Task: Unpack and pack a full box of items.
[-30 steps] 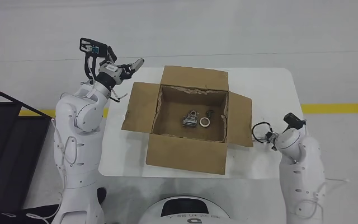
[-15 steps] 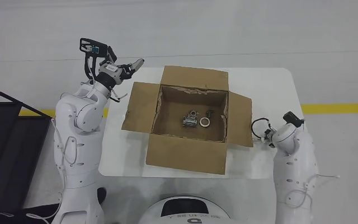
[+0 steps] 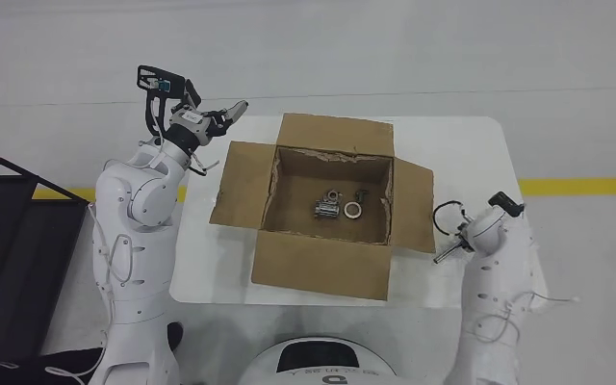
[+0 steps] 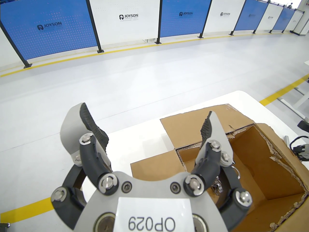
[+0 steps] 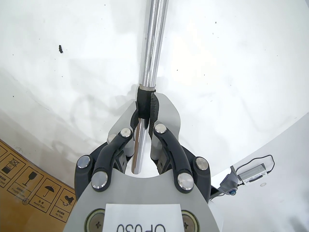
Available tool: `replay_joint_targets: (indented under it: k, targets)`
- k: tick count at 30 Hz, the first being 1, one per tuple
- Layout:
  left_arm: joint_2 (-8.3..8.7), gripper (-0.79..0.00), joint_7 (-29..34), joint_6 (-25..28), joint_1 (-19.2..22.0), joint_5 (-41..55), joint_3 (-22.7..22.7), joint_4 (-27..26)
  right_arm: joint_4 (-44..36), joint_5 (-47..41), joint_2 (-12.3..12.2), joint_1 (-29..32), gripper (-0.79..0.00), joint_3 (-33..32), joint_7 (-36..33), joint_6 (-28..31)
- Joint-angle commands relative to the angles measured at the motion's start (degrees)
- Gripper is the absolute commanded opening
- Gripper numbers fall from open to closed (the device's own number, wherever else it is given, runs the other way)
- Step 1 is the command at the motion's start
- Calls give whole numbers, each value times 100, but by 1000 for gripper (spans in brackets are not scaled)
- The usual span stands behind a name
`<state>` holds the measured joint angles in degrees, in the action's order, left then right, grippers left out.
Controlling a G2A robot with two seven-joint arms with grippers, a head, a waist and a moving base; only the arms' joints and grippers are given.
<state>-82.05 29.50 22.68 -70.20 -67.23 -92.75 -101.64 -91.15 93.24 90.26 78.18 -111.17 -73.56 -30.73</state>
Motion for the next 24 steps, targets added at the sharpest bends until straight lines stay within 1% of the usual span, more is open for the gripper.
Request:
replay_joint_targets:
  k: [1, 6, 10, 13, 18, 24]
  targets:
    - [0, 0, 0, 0, 1, 5, -4, 0, 33, 208, 108, -108, -785, -121, -75, 73]
    - [0, 0, 0, 0, 1, 5, -4, 0, -51, 621, 399, -315, -785, -354, -151, 150]
    - [0, 0, 0, 0, 1, 5, -4, 0, -429, 711, 628, -235, -785, -415, -178, 177]
    - [0, 0, 0, 0, 1, 5, -4, 0, -565, 822, 771, -189, -785, -438, -222, 222]
    - [0, 0, 0, 0, 1, 5, -4, 0, -461, 1045, 950, -285, -785, -457, -303, 303]
    - [0, 0, 0, 0, 1, 5, -4, 0, -152, 1380, 1080, -487, -785, -612, -350, 350]
